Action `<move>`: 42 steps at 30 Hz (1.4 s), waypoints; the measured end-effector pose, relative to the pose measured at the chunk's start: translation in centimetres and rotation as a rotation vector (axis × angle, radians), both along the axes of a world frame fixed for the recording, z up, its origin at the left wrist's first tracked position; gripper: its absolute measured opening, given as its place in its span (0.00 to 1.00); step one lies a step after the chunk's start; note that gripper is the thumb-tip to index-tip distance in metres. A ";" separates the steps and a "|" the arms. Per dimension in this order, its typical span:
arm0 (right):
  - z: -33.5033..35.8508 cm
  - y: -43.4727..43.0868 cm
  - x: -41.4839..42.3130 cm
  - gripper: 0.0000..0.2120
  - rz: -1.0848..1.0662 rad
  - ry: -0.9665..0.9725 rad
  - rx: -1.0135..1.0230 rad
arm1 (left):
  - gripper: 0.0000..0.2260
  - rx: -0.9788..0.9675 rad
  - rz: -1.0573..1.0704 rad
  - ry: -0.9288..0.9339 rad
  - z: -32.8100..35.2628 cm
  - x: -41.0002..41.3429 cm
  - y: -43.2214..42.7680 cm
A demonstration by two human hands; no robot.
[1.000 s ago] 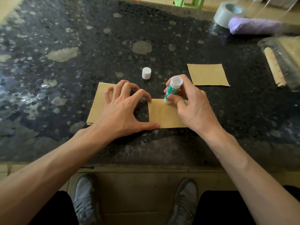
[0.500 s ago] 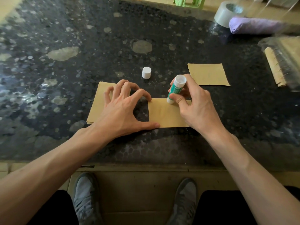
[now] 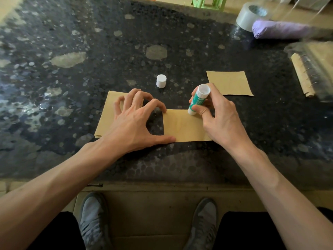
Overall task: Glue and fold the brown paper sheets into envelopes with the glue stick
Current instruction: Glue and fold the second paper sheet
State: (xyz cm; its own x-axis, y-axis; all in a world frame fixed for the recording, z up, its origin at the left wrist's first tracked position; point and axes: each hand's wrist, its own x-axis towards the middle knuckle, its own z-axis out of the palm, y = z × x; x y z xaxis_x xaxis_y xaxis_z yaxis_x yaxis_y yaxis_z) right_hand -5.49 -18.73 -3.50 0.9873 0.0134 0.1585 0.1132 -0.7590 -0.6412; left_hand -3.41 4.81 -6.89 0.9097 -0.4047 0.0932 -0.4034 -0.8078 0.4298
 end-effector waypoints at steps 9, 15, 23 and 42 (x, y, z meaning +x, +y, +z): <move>0.1 -0.5 -0.1 0.13 -0.020 -0.008 0.002 | 0.37 0.002 0.000 0.007 0.1 0.0 0.0; 0.0 -0.7 -0.2 0.14 -0.034 -0.008 -0.024 | 0.37 0.000 -0.005 0.001 0.1 0.0 0.1; -0.1 -1.3 -0.3 0.15 -0.056 -0.011 -0.035 | 0.36 -0.001 -0.016 0.004 0.1 0.0 0.1; -0.1 -2.6 -0.6 0.16 -0.087 -0.038 -0.031 | 0.37 0.013 -0.025 0.015 0.4 0.1 0.0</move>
State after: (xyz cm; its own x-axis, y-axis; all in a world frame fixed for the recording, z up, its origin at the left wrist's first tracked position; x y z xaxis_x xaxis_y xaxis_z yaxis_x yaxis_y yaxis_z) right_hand -6.07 -21.36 -3.63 0.9782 -0.0671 0.1965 0.0693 -0.7864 -0.6138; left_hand -3.33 4.85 -6.52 0.9007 -0.4281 0.0740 -0.4167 -0.8031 0.4258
